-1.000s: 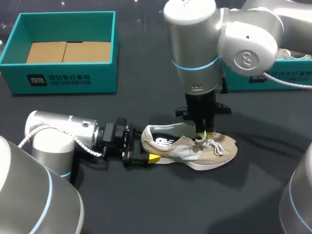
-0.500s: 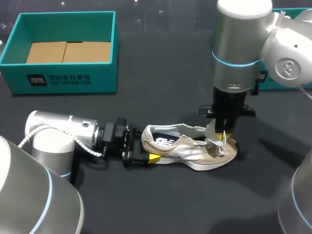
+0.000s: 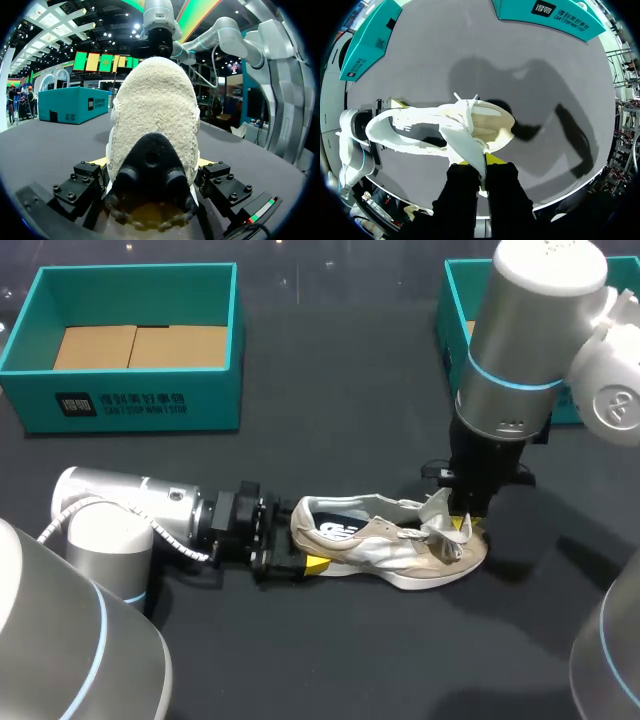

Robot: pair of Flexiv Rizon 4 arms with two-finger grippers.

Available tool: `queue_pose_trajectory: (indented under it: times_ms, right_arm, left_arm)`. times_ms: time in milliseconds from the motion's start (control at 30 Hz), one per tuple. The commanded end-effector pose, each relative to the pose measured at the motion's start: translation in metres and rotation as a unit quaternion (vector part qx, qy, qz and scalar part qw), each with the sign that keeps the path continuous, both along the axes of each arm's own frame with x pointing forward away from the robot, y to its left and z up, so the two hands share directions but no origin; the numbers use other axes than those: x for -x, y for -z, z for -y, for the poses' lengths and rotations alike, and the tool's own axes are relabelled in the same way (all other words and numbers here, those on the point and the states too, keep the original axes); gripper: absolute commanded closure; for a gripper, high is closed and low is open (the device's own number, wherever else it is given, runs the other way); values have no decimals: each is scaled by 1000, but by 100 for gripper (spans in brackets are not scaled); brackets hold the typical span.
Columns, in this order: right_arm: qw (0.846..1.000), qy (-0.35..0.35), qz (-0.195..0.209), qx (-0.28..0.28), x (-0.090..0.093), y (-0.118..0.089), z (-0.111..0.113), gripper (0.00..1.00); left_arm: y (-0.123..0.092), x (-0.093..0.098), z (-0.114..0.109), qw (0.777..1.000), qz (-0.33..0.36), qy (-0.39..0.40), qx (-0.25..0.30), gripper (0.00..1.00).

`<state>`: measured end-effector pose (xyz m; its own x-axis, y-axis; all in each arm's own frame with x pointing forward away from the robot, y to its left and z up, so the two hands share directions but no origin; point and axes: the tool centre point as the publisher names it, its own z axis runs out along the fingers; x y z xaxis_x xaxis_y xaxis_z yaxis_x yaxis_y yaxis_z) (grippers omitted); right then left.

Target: Take the shoe out of the shoebox, open the shoe tongue, remove and reinsert the insole, then place the shoe into the shoebox

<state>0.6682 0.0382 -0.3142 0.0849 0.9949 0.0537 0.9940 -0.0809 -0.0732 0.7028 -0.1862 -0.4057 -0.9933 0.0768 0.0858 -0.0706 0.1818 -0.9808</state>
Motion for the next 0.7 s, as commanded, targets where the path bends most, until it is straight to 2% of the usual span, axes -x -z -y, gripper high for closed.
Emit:
queue_pose_trajectory:
  times_ms: [33, 233, 300, 567, 700]
  right_arm:
    - [999, 4, 1, -42, 1, 19, 9, 100]
    - [999, 14, -10, -30, 1, 27, 11, 100]
    - [1000, 20, -22, -10, 0, 29, 13, 100]
    - [998, 45, -27, 39, 0, 35, 23, 100]
    - [996, 61, -21, 54, 2, 40, 30, 82]
  left_arm:
    - [2, 1, 0, 1000, 0, -1, 0, 100]
    - [2, 1, 0, 1000, 0, -1, 0, 100]
    - [2, 1, 0, 1000, 0, -1, 0, 100]
    - [2, 1, 0, 1000, 0, -1, 0, 100]
    - [2, 1, 0, 1000, 0, -1, 0, 100]
